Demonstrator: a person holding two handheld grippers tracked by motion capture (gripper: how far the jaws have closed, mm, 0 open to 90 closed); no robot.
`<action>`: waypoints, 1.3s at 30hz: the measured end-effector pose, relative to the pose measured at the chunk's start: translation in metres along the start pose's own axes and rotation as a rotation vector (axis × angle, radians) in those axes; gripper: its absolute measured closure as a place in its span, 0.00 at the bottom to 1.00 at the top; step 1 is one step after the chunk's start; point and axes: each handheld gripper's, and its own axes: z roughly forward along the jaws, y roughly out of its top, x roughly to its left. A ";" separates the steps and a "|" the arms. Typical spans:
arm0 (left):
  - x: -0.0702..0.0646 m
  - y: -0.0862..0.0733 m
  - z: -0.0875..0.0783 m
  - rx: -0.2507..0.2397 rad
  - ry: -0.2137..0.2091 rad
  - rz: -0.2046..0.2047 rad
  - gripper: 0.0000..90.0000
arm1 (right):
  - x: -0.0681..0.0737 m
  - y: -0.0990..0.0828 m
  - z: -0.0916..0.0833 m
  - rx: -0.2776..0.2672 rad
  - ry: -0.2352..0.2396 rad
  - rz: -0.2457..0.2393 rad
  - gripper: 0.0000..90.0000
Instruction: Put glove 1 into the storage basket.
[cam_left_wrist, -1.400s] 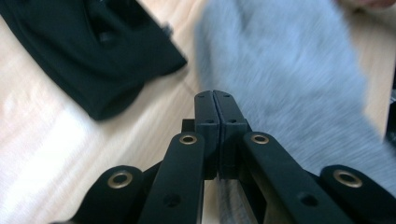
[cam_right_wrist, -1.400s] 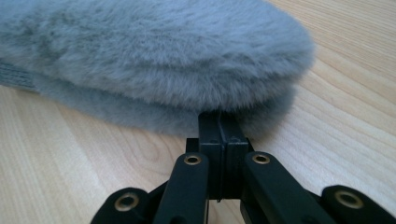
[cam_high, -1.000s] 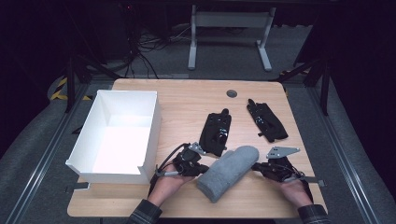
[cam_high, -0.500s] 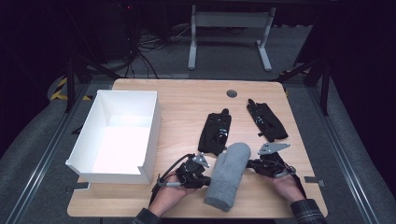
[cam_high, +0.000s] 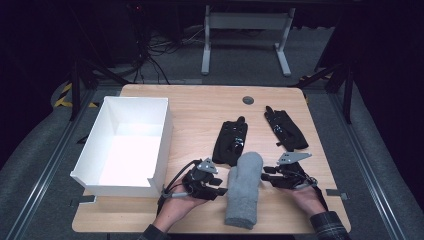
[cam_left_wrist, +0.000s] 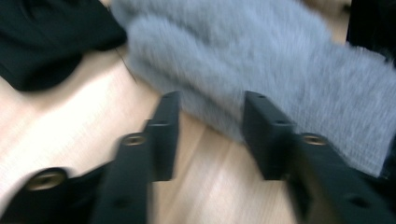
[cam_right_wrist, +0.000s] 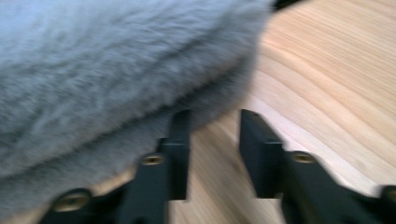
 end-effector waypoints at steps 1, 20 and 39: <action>0.001 0.006 0.001 -0.020 0.002 0.006 0.47 | -0.003 -0.002 -0.003 -0.004 -0.028 0.017 0.53; 0.006 0.051 0.055 0.014 0.059 0.033 0.05 | -0.010 -0.022 -0.012 -0.003 -0.055 -0.006 0.21; 0.015 0.035 0.087 0.108 -0.042 -0.018 0.12 | -0.006 -0.025 -0.009 -0.010 -0.083 -0.059 0.18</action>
